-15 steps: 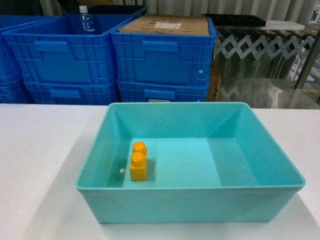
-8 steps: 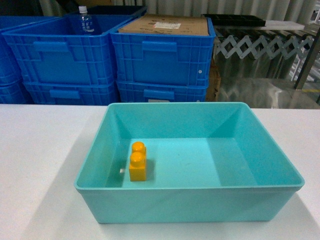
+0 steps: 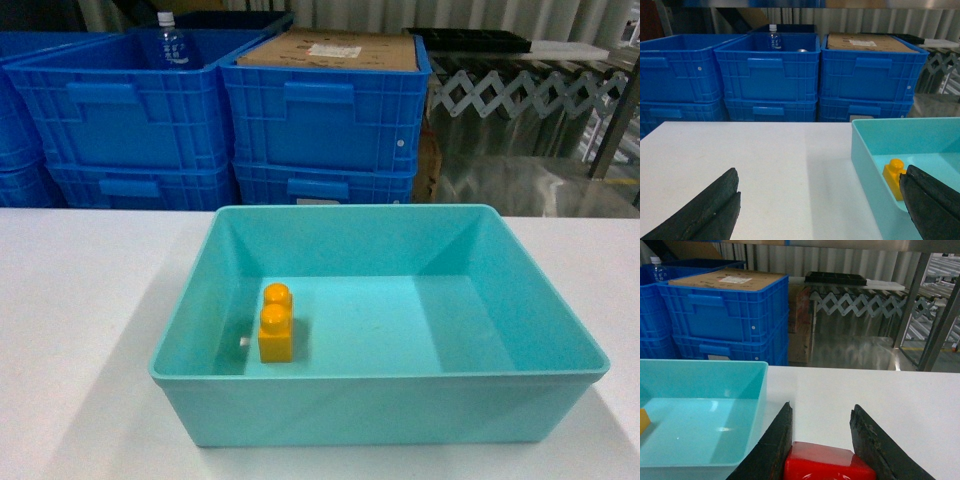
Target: Pick red block from blue box to shelf
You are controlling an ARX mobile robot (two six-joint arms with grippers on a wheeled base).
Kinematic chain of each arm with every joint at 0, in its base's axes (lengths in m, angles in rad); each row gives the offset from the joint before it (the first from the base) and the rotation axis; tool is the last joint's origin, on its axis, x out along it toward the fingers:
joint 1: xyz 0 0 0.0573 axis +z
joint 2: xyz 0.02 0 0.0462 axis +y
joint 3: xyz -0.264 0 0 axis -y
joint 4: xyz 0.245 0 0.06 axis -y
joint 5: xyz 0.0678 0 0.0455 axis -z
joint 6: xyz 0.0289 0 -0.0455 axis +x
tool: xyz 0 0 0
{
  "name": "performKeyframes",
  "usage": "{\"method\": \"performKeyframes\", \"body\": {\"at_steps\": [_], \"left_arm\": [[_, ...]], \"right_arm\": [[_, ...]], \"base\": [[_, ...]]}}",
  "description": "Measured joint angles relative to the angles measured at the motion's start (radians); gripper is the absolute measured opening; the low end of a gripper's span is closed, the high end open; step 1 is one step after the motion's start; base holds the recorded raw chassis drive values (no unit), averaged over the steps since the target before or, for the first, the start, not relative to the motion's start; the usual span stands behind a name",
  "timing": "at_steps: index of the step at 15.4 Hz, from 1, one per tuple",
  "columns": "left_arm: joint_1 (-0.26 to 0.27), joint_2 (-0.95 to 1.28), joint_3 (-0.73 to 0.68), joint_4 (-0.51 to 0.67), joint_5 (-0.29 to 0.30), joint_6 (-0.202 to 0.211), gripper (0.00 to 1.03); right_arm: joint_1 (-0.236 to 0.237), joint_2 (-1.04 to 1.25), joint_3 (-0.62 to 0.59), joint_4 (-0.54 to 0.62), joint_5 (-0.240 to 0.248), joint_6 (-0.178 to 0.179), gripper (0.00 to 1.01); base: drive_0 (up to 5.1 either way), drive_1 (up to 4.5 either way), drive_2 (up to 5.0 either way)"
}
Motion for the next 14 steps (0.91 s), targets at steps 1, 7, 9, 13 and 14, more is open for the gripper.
{"method": "performKeyframes", "body": {"at_steps": [1, 7, 9, 13, 14], "left_arm": [[0.000, 0.000, 0.000, 0.000, 0.000, 0.000, 0.98], [0.000, 0.000, 0.000, 0.000, 0.000, 0.000, 0.98], [0.000, 0.000, 0.000, 0.000, 0.000, 0.000, 0.98], [0.000, 0.000, 0.000, 0.000, 0.000, 0.000, 0.98], [0.000, 0.000, 0.000, 0.000, 0.000, 0.000, 0.98]], "right_arm": [[0.000, 0.000, 0.000, 0.000, 0.000, 0.000, 0.29], [0.000, 0.000, 0.000, 0.000, 0.000, 0.000, 0.29], [0.000, 0.000, 0.000, 0.000, 0.000, 0.000, 0.29], [0.000, 0.000, 0.000, 0.000, 0.000, 0.000, 0.29], [0.000, 0.000, 0.000, 0.000, 0.000, 0.000, 0.29]], "base": [[0.0, 0.00, 0.0], [0.0, 0.00, 0.0], [0.0, 0.00, 0.0], [0.0, 0.00, 0.0], [0.0, 0.00, 0.0]]}}
